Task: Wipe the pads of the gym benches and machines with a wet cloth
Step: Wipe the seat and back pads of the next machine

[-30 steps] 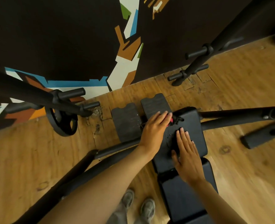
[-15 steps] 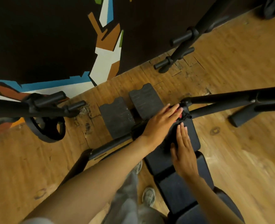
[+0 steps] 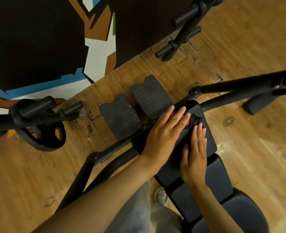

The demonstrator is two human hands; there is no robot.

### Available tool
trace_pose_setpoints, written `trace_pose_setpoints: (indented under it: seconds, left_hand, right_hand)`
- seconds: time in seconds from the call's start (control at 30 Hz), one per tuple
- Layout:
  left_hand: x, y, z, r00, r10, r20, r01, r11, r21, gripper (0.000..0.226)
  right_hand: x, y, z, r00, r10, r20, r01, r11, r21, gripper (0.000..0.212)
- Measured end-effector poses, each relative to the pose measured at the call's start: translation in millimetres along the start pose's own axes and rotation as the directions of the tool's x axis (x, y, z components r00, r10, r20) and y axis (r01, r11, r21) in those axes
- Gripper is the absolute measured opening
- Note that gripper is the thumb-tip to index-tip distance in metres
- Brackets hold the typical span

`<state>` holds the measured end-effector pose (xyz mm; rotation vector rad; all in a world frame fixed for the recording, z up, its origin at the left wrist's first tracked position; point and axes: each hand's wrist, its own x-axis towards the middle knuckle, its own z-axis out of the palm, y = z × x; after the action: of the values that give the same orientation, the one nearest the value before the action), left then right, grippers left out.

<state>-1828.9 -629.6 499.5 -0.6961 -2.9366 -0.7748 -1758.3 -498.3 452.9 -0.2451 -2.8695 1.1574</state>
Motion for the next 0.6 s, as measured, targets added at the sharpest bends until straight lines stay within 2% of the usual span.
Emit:
trace_pose_setpoints:
  seconds: [0.07, 0.17, 0.27, 0.33, 0.5, 0.6]
  left_hand:
    - [15.3, 3.4, 2.8, 1.000, 0.015, 0.027, -0.015, 1.000, -0.024, 0.056]
    - [-18.3, -11.2, -10.2, 1.000, 0.005, 0.025, -0.006, 1.000, 0.009, 0.055]
    - [-77.7, -31.0, -29.9, 0.999, -0.051, 0.010, 0.051, 0.999, 0.010, 0.069]
    - [-99.9, -34.3, -37.8, 0.994, -0.102, 0.028, 0.102, 0.995, -0.018, 0.079]
    - [-71.9, -33.2, -23.5, 0.991, -0.135, 0.002, 0.135, 0.990, -0.049, 0.067]
    - [-17.6, -19.4, -7.9, 0.998, -0.062, 0.013, 0.063, 0.992, -0.113, 0.065]
  right_hand:
    - [0.3, 0.5, 1.4, 1.000, -0.007, -0.016, 0.007, 1.000, 0.001, 0.062]
    - [-0.2, -3.3, 1.4, 1.000, 0.002, -0.024, -0.003, 0.999, -0.045, 0.062]
    - [-3.5, -16.3, 3.3, 0.988, -0.148, 0.039, 0.152, 0.975, -0.160, 0.062]
    - [-5.1, -22.5, 7.1, 0.976, -0.202, 0.082, 0.212, 0.966, -0.148, 0.062]
    - [-10.2, -20.5, 9.0, 0.992, -0.117, 0.046, 0.122, 0.985, -0.123, 0.061]
    - [-10.0, -14.6, 9.4, 0.998, -0.062, -0.011, 0.060, 0.992, -0.110, 0.059]
